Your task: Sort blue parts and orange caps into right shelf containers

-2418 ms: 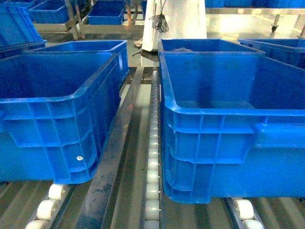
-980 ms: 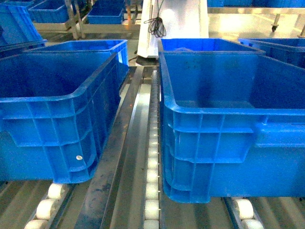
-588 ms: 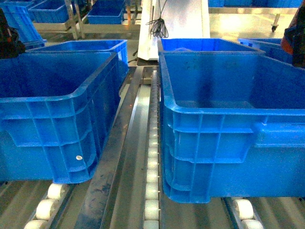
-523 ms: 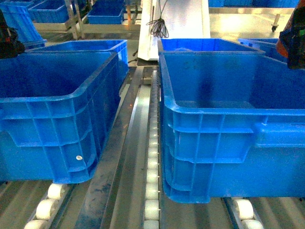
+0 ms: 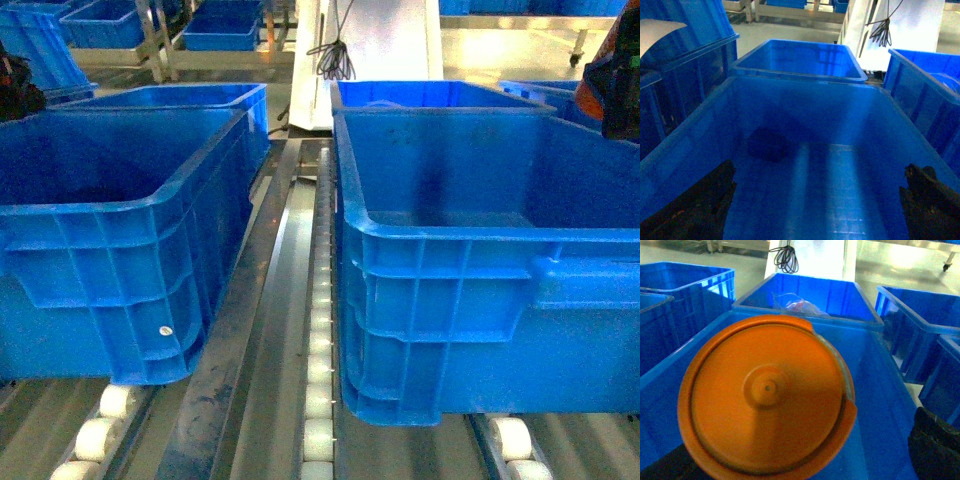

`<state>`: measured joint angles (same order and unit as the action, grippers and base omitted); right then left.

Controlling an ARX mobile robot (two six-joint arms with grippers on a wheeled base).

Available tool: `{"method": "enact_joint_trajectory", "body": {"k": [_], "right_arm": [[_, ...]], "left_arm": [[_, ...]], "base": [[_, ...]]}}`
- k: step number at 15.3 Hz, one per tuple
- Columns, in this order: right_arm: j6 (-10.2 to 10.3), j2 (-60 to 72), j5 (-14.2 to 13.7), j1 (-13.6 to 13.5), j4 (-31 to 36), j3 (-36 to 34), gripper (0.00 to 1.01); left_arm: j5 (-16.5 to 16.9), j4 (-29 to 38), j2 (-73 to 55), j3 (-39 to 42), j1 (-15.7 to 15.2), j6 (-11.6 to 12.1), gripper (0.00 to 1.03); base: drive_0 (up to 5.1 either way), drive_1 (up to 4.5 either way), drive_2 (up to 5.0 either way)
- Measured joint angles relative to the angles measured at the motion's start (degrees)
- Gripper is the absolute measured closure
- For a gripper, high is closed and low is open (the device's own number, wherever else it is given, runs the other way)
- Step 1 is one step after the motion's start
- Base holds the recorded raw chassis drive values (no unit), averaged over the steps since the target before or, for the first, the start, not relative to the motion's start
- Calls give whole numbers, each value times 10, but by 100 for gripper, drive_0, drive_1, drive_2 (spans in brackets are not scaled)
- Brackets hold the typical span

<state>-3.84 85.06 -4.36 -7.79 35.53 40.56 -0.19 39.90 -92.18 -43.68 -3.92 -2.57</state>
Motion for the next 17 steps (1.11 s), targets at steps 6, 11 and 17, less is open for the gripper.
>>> {"method": "enact_joint_trajectory", "body": {"k": [6,11,17], "right_arm": [[10,0,-18,0,-21,2,3],[10,0,-20,0,-20,2,3],[10,0,-20,0,-20,2,3]], "left_arm": [[-17,8,5,2,0,3,5],[-19,8,7,2,0,5,5],[-19,8,7,2,0,5,5]], "base": [[0,0,0],[0,0,0],[0,0,0]]}}
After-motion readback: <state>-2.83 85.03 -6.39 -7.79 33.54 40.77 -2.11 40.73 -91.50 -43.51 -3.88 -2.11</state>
